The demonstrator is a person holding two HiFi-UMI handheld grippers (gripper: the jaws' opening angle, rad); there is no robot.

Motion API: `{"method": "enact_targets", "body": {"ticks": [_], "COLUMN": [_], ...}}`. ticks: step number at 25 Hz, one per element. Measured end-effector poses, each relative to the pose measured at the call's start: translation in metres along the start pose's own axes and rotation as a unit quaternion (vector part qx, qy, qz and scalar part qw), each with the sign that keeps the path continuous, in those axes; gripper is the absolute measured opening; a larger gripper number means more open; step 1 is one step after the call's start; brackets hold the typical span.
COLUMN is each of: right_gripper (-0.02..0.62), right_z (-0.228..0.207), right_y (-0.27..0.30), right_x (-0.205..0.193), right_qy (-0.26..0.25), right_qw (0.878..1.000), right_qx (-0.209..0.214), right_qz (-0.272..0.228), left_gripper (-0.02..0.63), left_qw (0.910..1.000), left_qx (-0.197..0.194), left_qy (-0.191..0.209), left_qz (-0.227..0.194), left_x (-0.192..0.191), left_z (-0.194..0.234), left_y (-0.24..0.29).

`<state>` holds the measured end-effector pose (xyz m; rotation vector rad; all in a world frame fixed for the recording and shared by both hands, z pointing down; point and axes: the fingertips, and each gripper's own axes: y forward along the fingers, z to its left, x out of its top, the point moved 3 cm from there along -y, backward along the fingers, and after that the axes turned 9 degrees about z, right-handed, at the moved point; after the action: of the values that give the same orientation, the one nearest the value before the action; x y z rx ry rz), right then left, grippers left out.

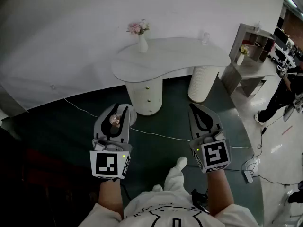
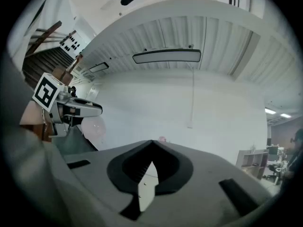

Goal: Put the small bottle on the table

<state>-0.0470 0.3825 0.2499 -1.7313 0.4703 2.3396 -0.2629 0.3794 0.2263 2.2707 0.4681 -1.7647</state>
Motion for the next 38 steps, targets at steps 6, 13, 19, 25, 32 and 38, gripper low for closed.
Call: {"method": "enact_targets", "body": {"ticks": [6, 13, 19, 25, 32, 38], "right_gripper": [-0.008, -0.008, -0.008, -0.006, -0.006, -0.006], "right_z": [0.005, 0.002, -0.022, -0.052, -0.101, -0.151], "right_y": [-0.012, -0.018, -0.004, 0.032, 0.085, 0.14], "right_x": [0.001, -0.004, -0.011, -0.017, -0.031, -0.025], "right_qy": [-0.002, 0.001, 0.003, 0.02, 0.039, 0.036], "right_qw": [1.0, 1.0, 1.0, 1.0, 0.999, 0.999], "right_qx": [0.001, -0.005, -0.011, -0.009, 0.004, 0.024], "right_qz": [-0.006, -0.006, -0.009, -0.014, -0.014, -0.022], "left_gripper": [0.104, 0.104, 0.104, 0.104, 0.104, 0.104], "left_qw": [0.9999, 0.9998, 0.9997, 0.9998, 0.9999, 0.9997], "left_qx": [0.001, -0.004, -0.004, -0.003, 0.003, 0.017], "left_qy": [-0.007, -0.012, -0.019, -0.018, -0.014, -0.013], "left_qz": [-0.009, -0.014, -0.016, -0.008, -0.003, -0.01], "left_x": [0.002, 0.003, 0.004, -0.002, -0.005, 0.005], "left_z": [-0.007, -0.015, -0.019, -0.019, -0.024, -0.022], "left_y": [-0.011, -0.006, 0.02, 0.062, 0.133, 0.203]}}
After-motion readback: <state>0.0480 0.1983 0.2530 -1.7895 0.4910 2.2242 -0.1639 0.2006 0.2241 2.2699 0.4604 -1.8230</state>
